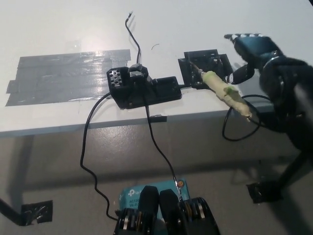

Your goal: The robot uses its right hand to grab the soldering gun kept on the middle of the table and pulls it out of its base and keep it on the right side of the base

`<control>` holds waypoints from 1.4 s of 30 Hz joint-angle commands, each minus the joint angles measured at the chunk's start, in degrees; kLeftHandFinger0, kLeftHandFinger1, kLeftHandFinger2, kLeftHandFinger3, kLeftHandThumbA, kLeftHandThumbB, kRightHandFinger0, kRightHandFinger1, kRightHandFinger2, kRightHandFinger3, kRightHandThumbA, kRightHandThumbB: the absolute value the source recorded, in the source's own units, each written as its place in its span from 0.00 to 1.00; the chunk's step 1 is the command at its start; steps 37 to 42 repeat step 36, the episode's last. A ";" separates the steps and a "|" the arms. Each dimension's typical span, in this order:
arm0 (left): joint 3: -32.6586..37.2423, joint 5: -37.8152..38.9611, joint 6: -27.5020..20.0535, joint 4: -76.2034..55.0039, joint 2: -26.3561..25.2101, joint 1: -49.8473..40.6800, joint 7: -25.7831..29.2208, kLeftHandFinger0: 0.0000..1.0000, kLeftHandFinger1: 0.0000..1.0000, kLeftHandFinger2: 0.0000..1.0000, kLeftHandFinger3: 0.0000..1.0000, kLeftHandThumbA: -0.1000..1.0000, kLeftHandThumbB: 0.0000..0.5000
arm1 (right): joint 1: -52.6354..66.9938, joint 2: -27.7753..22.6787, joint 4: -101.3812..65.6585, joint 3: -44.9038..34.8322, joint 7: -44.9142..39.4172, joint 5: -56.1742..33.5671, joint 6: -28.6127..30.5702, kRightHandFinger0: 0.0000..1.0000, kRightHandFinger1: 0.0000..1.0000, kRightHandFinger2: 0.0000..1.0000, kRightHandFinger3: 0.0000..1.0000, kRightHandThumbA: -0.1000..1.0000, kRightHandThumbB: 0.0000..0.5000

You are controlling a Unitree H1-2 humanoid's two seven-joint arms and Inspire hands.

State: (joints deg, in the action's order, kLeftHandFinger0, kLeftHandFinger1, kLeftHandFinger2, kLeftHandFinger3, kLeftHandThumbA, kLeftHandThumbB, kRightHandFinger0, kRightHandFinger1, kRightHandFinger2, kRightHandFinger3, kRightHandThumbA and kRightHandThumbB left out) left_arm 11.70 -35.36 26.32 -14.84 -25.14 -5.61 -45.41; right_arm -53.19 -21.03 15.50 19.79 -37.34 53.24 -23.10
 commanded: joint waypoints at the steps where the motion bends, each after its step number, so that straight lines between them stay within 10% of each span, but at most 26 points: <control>1: -0.30 1.02 0.61 -0.48 -0.83 -0.91 -0.46 0.92 0.99 1.00 1.00 0.80 0.41 | -0.60 -3.77 -9.02 -6.48 -7.74 -9.63 -3.83 1.00 1.00 1.00 1.00 0.87 1.00; 12: -0.73 0.78 0.61 -0.93 -1.03 -1.91 -0.85 0.92 1.00 1.00 1.00 0.81 0.40 | 21.22 -3.16 -44.97 -38.50 -20.46 -21.87 -3.83 1.00 1.00 1.00 1.00 0.75 0.99; 19: -1.53 2.55 0.61 -0.13 -1.68 -1.11 0.00 0.86 0.95 1.00 1.00 0.79 0.38 | 43.86 5.11 -49.16 -53.73 -14.38 -37.12 -3.83 1.00 1.00 1.00 1.00 0.50 0.65; 27: -4.30 5.76 -0.52 0.63 -0.27 -1.97 4.33 0.87 0.96 1.00 1.00 0.71 0.40 | 53.08 11.32 -37.98 -50.30 -6.96 -41.07 0.13 1.00 1.00 1.00 1.00 0.43 0.46; 29: -5.76 7.33 -1.93 0.86 0.71 -2.61 6.38 0.85 0.94 1.00 1.00 0.74 0.40 | 54.37 12.52 -35.15 -49.55 -5.48 -41.59 3.38 1.00 1.00 1.00 1.00 0.42 0.46; 30: -5.85 7.37 -2.00 0.83 0.72 -2.64 6.34 0.86 0.94 1.00 1.00 0.88 0.46 | 54.73 12.69 -34.39 -49.20 -4.89 -41.92 4.38 1.00 1.00 1.00 1.00 0.25 0.46; 31: -8.39 10.13 -3.36 1.18 2.36 -3.00 8.10 0.79 0.87 1.00 1.00 0.73 0.42 | 55.43 13.76 -30.66 -47.72 -3.11 -40.88 7.95 1.00 1.00 1.00 1.00 0.42 0.50; 34: -11.25 12.13 -5.25 1.23 3.73 -2.88 10.18 0.66 0.76 0.96 1.00 0.74 0.39 | 55.18 14.17 -27.32 -44.57 -1.41 -40.11 10.10 1.00 1.00 1.00 1.00 0.53 0.61; 42: -11.53 12.22 -5.69 1.38 3.73 -2.71 10.30 0.64 0.74 0.93 1.00 0.74 0.39 | 55.21 14.20 -27.06 -43.86 -0.80 -39.97 10.35 1.00 1.00 1.00 1.00 0.53 0.58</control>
